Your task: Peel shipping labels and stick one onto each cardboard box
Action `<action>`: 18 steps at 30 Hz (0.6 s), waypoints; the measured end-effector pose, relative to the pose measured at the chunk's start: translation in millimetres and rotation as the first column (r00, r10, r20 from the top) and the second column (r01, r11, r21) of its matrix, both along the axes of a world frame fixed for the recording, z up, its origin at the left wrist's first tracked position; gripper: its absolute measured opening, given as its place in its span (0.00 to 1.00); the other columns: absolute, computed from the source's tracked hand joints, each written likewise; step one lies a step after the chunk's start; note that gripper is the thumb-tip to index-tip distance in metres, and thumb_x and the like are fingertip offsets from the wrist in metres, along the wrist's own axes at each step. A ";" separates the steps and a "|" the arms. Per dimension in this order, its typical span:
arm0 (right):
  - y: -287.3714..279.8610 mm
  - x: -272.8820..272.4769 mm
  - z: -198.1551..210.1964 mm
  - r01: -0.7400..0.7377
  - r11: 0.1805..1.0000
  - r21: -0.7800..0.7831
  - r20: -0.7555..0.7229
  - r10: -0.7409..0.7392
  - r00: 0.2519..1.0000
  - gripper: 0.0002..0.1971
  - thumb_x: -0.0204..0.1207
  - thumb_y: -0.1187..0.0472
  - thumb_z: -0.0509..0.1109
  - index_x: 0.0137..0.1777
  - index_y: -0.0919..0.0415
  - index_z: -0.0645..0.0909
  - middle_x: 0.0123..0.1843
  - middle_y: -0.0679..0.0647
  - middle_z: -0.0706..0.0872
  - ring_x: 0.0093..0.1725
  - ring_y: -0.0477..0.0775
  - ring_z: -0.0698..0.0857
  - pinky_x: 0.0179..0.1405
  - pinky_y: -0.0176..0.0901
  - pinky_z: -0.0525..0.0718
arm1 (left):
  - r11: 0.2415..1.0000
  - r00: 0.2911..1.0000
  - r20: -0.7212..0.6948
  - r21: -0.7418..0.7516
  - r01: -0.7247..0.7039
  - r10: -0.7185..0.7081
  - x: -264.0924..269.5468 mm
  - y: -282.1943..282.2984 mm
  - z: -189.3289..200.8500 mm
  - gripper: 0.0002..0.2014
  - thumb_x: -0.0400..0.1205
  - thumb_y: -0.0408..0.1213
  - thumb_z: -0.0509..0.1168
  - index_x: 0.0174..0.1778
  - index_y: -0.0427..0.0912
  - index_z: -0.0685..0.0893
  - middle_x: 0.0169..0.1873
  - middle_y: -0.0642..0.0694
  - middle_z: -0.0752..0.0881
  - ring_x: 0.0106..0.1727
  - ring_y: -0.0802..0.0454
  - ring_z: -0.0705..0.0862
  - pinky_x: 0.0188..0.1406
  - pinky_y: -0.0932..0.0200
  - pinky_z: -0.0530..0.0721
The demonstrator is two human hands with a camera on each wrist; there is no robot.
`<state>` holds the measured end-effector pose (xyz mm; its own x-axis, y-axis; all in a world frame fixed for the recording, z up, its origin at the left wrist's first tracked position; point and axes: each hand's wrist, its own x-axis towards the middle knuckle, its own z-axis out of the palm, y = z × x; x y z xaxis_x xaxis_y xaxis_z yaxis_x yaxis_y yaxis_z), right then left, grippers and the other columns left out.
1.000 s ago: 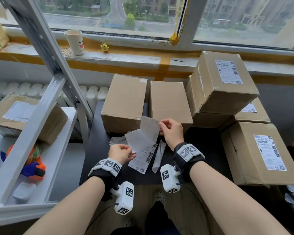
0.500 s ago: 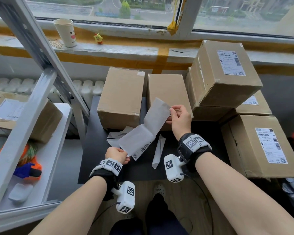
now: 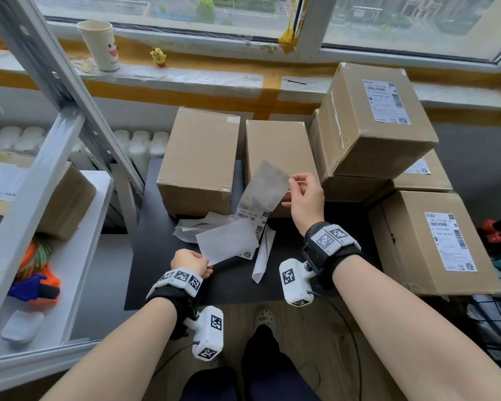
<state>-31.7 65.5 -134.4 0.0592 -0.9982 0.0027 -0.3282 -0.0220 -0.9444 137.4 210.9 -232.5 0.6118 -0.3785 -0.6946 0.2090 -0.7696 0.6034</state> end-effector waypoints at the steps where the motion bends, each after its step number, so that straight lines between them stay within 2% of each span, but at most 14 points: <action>1: 0.3 0.0 0.7 -0.030 0.999 -0.020 -0.027 0.029 0.999 0.02 0.82 0.63 0.63 0.47 0.58 0.76 0.41 0.56 0.83 0.41 0.57 0.85 0.34 0.45 0.89 | 1.000 1.000 0.004 -0.001 0.006 -0.006 -0.1 0.1 1.0 0.04 0.78 0.25 0.63 0.38 0.34 0.81 0.26 0.37 0.85 0.27 0.45 0.86 0.39 0.51 0.89; 3: 1.3 -0.2 2.1 -0.107 0.992 -0.060 -0.118 0.099 0.988 0.02 0.80 0.61 0.67 0.46 0.57 0.80 0.37 0.47 0.81 0.41 0.52 0.83 0.43 0.55 0.89 | 0.999 0.999 0.014 0.005 0.048 -0.048 -0.3 0.3 3.2 0.05 0.78 0.27 0.64 0.37 0.34 0.82 0.26 0.37 0.85 0.28 0.43 0.86 0.40 0.49 0.90; 4: 2.4 -0.2 3.6 -0.144 0.987 -0.070 -0.154 0.132 0.979 0.03 0.79 0.60 0.68 0.45 0.58 0.81 0.37 0.45 0.81 0.41 0.50 0.82 0.45 0.55 0.88 | 0.997 0.997 0.030 0.012 0.076 -0.076 -0.1 0.1 5.0 0.07 0.78 0.30 0.65 0.33 0.35 0.82 0.27 0.36 0.86 0.29 0.42 0.87 0.41 0.48 0.90; 6: 4.3 0.3 6.3 -0.200 0.977 -0.072 -0.195 0.183 0.964 0.05 0.78 0.59 0.69 0.46 0.59 0.84 0.39 0.49 0.82 0.41 0.49 0.81 0.45 0.54 0.87 | 0.991 0.987 0.087 0.024 0.133 -0.135 1.4 0.1 9.7 0.13 0.77 0.34 0.66 0.27 0.36 0.82 0.28 0.35 0.88 0.30 0.39 0.88 0.43 0.45 0.90; 9: 7.1 1.1 12.4 -0.269 0.961 -0.067 -0.218 0.249 0.944 0.05 0.78 0.59 0.69 0.47 0.59 0.84 0.42 0.52 0.82 0.40 0.48 0.79 0.42 0.47 0.85 | 0.974 0.956 0.191 0.011 0.225 -0.223 4.2 -4.6 21.7 0.13 0.77 0.38 0.66 0.27 0.39 0.82 0.27 0.39 0.89 0.31 0.41 0.89 0.43 0.46 0.90; 12: 8.8 1.3 20.9 -0.324 0.945 -0.040 -0.177 0.313 0.933 0.02 0.78 0.60 0.69 0.45 0.55 0.83 0.39 0.51 0.81 0.37 0.47 0.78 0.36 0.37 0.77 | 0.935 0.905 0.279 -0.061 0.350 -0.320 4.0 -19.2 38.0 0.04 0.77 0.40 0.67 0.38 0.45 0.80 0.33 0.44 0.90 0.38 0.43 0.90 0.47 0.47 0.89; 13: 9.5 1.0 25.2 -0.339 0.941 -0.018 -0.157 0.332 0.930 0.02 0.79 0.60 0.69 0.45 0.55 0.82 0.38 0.50 0.81 0.37 0.48 0.79 0.35 0.35 0.76 | 0.921 0.899 0.288 -0.108 0.373 -0.330 2.9 -25.0 42.1 0.04 0.77 0.39 0.67 0.44 0.47 0.79 0.34 0.46 0.88 0.39 0.43 0.90 0.48 0.47 0.88; 15: 10.2 -0.3 33.2 -0.369 0.929 0.012 -0.124 0.368 0.922 0.05 0.80 0.62 0.67 0.43 0.54 0.80 0.38 0.51 0.82 0.37 0.50 0.81 0.33 0.35 0.78 | 0.902 0.902 0.264 -0.177 0.394 -0.342 -1.1 -37.4 49.5 0.12 0.77 0.37 0.69 0.55 0.47 0.77 0.31 0.47 0.85 0.33 0.46 0.88 0.43 0.49 0.89; 18: 9.7 -3.8 42.6 -0.409 0.912 0.020 -0.096 0.409 0.908 0.10 0.81 0.64 0.64 0.41 0.50 0.77 0.40 0.53 0.83 0.36 0.49 0.82 0.37 0.38 0.83 | 0.899 0.924 0.176 -0.228 0.374 -0.339 -7.0 -54.5 57.5 0.25 0.76 0.34 0.71 0.68 0.43 0.72 0.30 0.43 0.85 0.24 0.50 0.82 0.28 0.57 0.83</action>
<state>-35.5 75.2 -91.7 0.4619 -0.8866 -0.0230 -0.3796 -0.1742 -0.9086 130.4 156.4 -175.0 0.4801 -0.7401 -0.4709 -0.1433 -0.5958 0.7903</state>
